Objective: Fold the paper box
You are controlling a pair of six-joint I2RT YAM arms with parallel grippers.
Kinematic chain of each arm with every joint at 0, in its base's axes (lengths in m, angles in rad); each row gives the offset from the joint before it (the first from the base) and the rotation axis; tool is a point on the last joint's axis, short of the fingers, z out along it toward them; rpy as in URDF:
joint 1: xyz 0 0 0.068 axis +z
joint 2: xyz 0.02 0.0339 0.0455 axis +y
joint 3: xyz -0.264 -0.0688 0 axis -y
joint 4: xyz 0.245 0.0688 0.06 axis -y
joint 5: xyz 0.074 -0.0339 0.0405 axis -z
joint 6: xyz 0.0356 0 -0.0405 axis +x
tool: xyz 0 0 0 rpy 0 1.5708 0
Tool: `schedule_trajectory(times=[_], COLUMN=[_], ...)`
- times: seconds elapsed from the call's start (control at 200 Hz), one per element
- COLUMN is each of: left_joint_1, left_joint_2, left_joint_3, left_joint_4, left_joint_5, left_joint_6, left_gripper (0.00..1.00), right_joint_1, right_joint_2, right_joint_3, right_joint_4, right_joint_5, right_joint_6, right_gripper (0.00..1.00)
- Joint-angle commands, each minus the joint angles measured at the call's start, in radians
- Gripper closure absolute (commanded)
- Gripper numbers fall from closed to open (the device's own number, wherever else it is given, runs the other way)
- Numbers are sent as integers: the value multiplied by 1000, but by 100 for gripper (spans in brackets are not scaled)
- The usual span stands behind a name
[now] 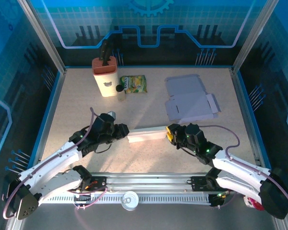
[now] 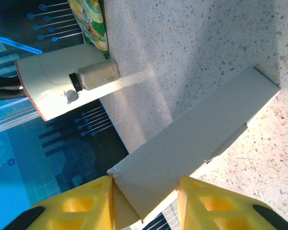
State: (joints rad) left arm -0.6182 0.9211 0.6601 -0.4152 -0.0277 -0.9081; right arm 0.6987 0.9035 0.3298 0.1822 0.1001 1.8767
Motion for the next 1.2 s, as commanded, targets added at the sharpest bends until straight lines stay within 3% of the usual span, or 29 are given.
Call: schedule_trajectory(times=[0.0, 0.675, 0.865, 1.0, 1.196], left_joint_1=[14, 32, 30, 28, 29], left_joint_2=[2, 65, 66, 36, 1], left_joint_3=[-22, -125, -195, -251, -259], left_joint_4=[43, 131, 171, 202, 200], left_joint_5=[54, 47, 17, -18, -26], left_joint_6=[1, 129, 152, 143, 137], left_gripper=[65, 72, 79, 85, 86], right_joint_1=[-24, -95, -113, -119, -120], right_joint_2=[32, 204, 254, 231, 154], right_joint_3=[5, 92, 107, 128, 151], right_joint_4=[-75, -48, -15, -46, -92], right_joint_5=[20, -64, -98, -103, -91], right_joint_6=[-17, -30, -42, -96, -185], right_gripper=[65, 66, 65, 62, 55])
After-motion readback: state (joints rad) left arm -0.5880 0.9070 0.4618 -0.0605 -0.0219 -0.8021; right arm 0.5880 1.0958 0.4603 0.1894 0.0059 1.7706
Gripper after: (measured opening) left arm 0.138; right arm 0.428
